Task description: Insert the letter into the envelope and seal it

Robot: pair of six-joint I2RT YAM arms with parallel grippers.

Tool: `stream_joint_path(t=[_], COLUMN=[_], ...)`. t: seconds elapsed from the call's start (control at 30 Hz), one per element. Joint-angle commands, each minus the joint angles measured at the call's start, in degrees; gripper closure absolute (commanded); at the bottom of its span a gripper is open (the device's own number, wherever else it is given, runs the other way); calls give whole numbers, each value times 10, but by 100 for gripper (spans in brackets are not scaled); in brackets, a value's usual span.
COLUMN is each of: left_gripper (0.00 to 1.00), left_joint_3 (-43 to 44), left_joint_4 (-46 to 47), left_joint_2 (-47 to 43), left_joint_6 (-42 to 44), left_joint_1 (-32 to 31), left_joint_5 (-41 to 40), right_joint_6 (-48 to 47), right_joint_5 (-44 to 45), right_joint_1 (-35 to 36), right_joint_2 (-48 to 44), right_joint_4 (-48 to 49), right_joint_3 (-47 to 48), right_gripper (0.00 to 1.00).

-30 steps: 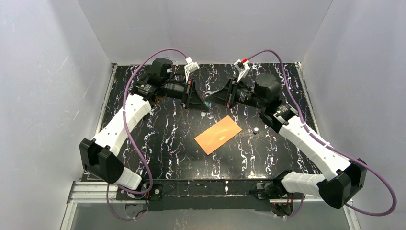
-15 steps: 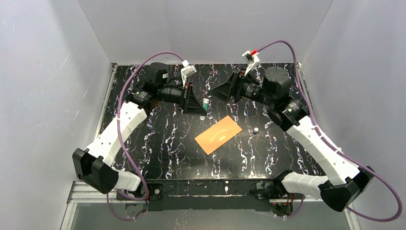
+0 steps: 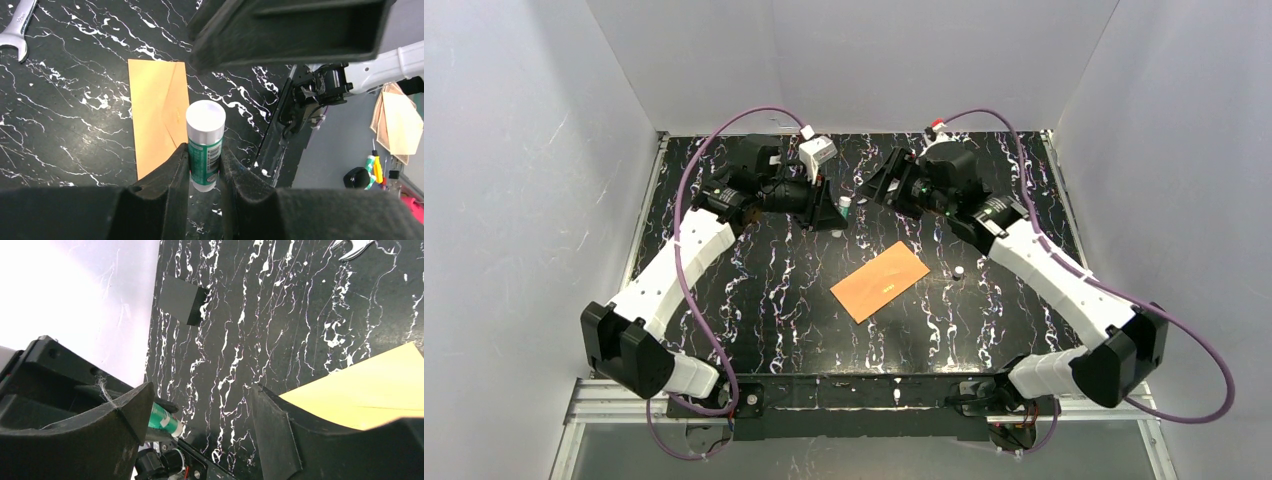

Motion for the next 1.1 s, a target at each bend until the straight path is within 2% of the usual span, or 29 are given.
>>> stream_joint_path(t=[0.0,0.23,0.43,0.67,0.73,0.83,0.93,1.07], left_gripper=[100,100,100,100,100,100,100,100], left_joint_3=[32,57,62,72,80,85,86,89], left_joint_4=[-38,-62,-56,-61,-69,-72,-72,-73], left_joint_2=[19,34,31,34,36,37,37,36], left_joint_6=[58,57,43,44,44,43,28,17], left_joint_1=[-3,-2,-3,-2,-2,-3,-2,-2], left_joint_5=[0,-3,10,26,25,23,22,17], right_joint_6=[26,25,3,-15,-17,-20,-21,-23], right_joint_5=[27,28,-12,-34,-34,-35,-47,-62], right_joint_1=[25,40,44,48,48,48,49,48], right_joint_2=[17,26,47,63,64,62,62,56], right_joint_4=[28,61,35,22,16,17,17,16], right_joint_3=[41,48,69,94,98,96,99,95], right_gripper=[22,24,39,41,52,62,63,53])
